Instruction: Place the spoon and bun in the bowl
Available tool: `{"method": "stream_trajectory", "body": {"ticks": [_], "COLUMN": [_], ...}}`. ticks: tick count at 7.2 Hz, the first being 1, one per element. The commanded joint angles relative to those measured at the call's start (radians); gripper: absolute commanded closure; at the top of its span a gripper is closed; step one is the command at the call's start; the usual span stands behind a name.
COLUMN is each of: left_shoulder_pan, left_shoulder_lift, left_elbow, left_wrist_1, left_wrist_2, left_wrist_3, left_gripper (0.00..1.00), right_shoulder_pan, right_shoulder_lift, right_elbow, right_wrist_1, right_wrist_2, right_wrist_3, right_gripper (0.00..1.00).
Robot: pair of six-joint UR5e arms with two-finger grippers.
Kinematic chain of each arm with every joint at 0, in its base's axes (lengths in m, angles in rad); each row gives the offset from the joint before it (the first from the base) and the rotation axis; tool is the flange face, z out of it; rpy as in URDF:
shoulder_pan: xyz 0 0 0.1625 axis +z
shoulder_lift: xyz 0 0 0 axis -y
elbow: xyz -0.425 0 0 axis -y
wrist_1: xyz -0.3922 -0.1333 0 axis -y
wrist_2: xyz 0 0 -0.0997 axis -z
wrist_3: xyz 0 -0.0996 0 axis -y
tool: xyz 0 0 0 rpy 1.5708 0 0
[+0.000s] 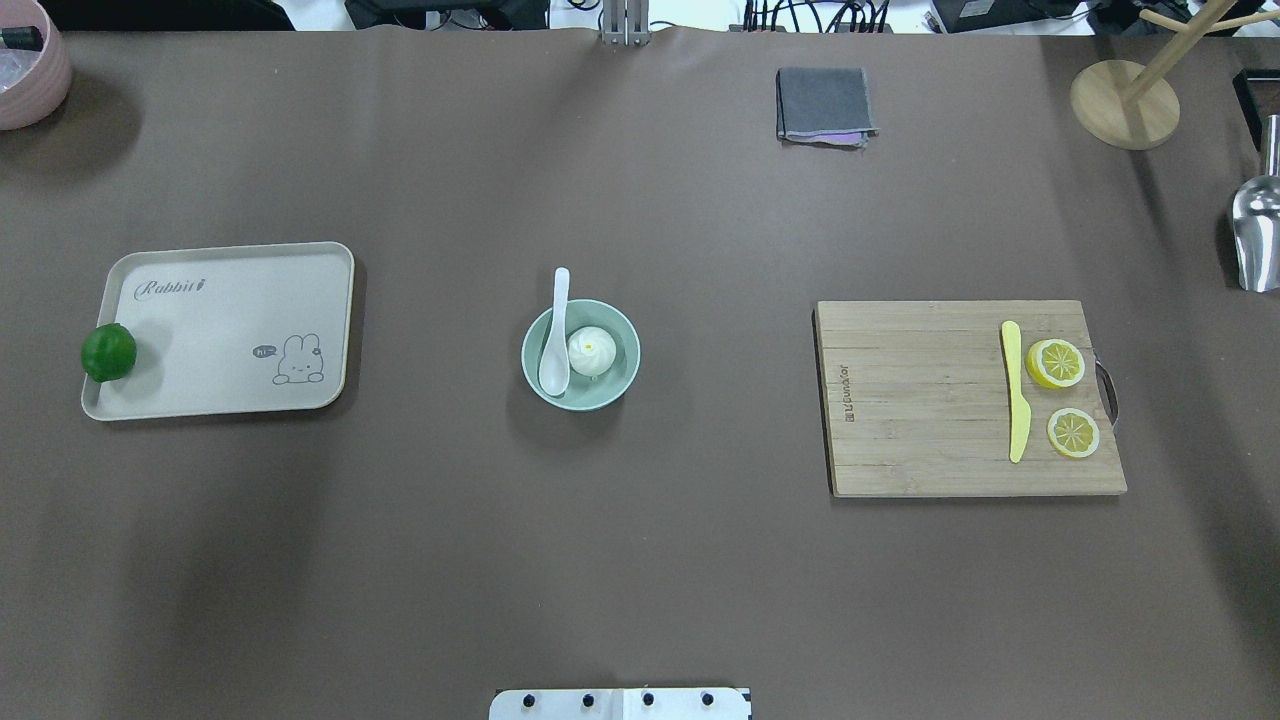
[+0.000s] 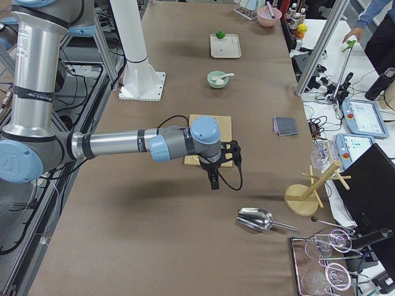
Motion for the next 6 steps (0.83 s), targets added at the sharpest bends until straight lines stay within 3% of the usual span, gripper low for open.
{"method": "stream_trajectory", "body": {"ticks": [1, 6], "left_shoulder_pan": [0.000, 0.000], "left_shoulder_lift": [-0.003, -0.014], "left_elbow": [0.003, 0.008], "left_wrist_1": [0.000, -0.001], "left_wrist_2": [0.002, 0.003], "left_wrist_3": [0.001, 0.004], "left_gripper": [0.02, 0.02], "right_shoulder_pan": [-0.001, -0.001], "right_shoulder_lift": [0.000, 0.011], "right_elbow": [-0.005, -0.030], "right_wrist_1": [-0.001, -0.001], "right_wrist_2": [0.000, -0.007], "right_wrist_3": [0.002, 0.002], "right_gripper": [0.00, 0.00]}}
